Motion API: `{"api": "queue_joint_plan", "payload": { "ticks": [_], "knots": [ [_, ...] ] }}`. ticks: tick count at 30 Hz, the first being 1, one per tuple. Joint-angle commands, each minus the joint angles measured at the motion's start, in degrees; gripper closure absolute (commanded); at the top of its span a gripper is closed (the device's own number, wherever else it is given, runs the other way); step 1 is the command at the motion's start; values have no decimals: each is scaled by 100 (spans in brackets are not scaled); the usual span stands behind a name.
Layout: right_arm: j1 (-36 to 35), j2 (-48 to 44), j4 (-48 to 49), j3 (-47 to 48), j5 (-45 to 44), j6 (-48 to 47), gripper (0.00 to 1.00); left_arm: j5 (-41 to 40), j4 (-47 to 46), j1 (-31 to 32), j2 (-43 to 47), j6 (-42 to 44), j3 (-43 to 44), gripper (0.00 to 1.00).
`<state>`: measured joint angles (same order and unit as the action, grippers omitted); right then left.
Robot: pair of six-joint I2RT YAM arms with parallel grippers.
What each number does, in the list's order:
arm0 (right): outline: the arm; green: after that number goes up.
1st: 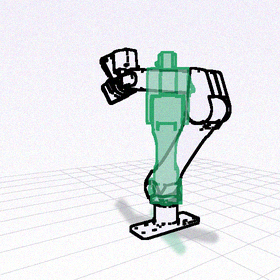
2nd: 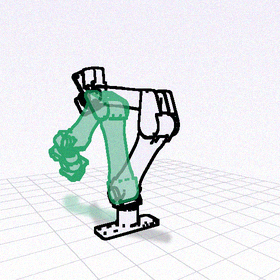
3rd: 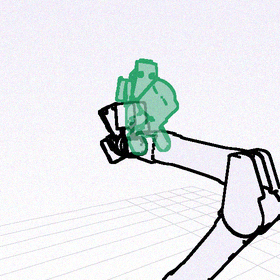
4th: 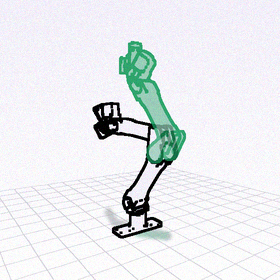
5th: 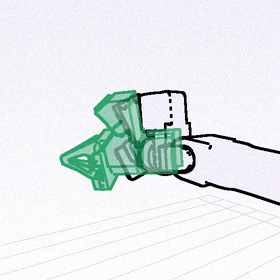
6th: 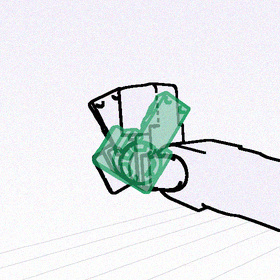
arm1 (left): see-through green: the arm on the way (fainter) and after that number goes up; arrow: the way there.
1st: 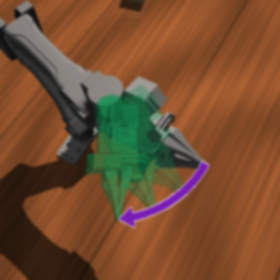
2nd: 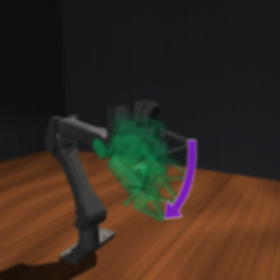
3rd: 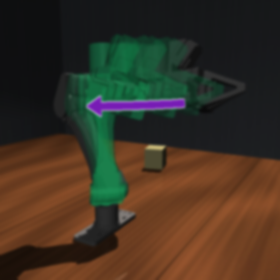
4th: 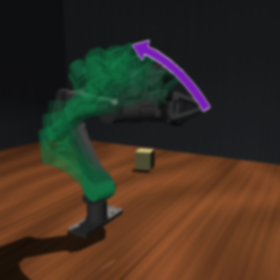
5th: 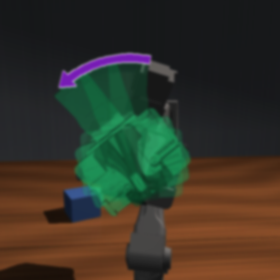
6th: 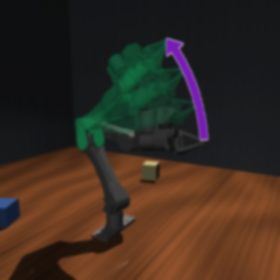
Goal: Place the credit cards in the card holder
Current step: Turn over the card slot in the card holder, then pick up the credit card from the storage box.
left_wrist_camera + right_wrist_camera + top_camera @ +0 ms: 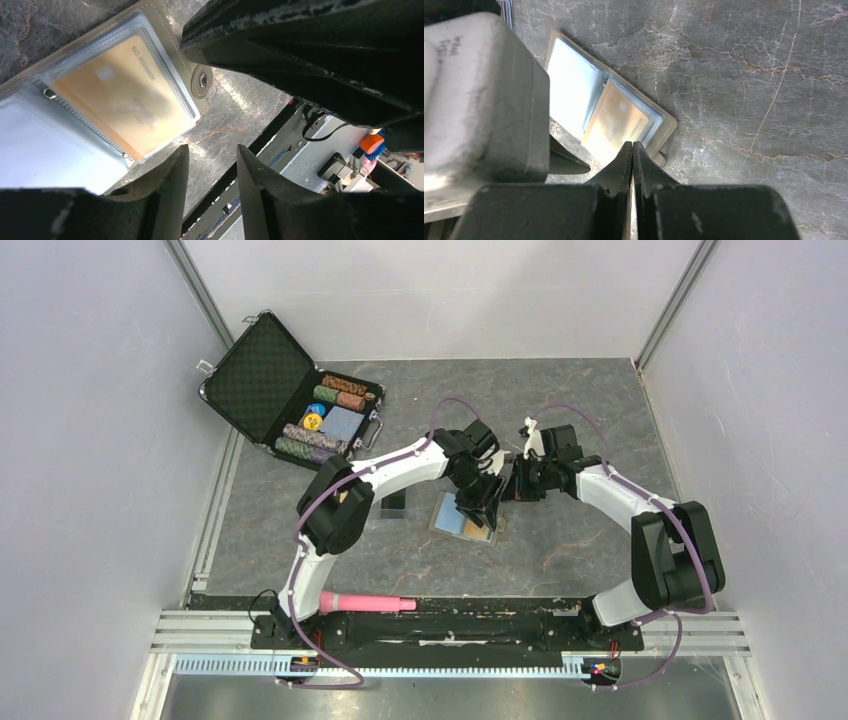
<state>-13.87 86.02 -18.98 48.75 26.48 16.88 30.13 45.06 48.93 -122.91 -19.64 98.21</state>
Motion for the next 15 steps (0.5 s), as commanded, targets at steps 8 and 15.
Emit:
{"api": "queue_joint_plan", "payload": {
  "ticks": [8,15],
  "knots": [
    [-211,260,110,545,260,-20,97,684,-1548,-654,986,-502,-566,50],
    [-969,943,132,1298,318,194,93,1055,-2677,-2043,2039,-1170,-2239,49]
  ]
}}
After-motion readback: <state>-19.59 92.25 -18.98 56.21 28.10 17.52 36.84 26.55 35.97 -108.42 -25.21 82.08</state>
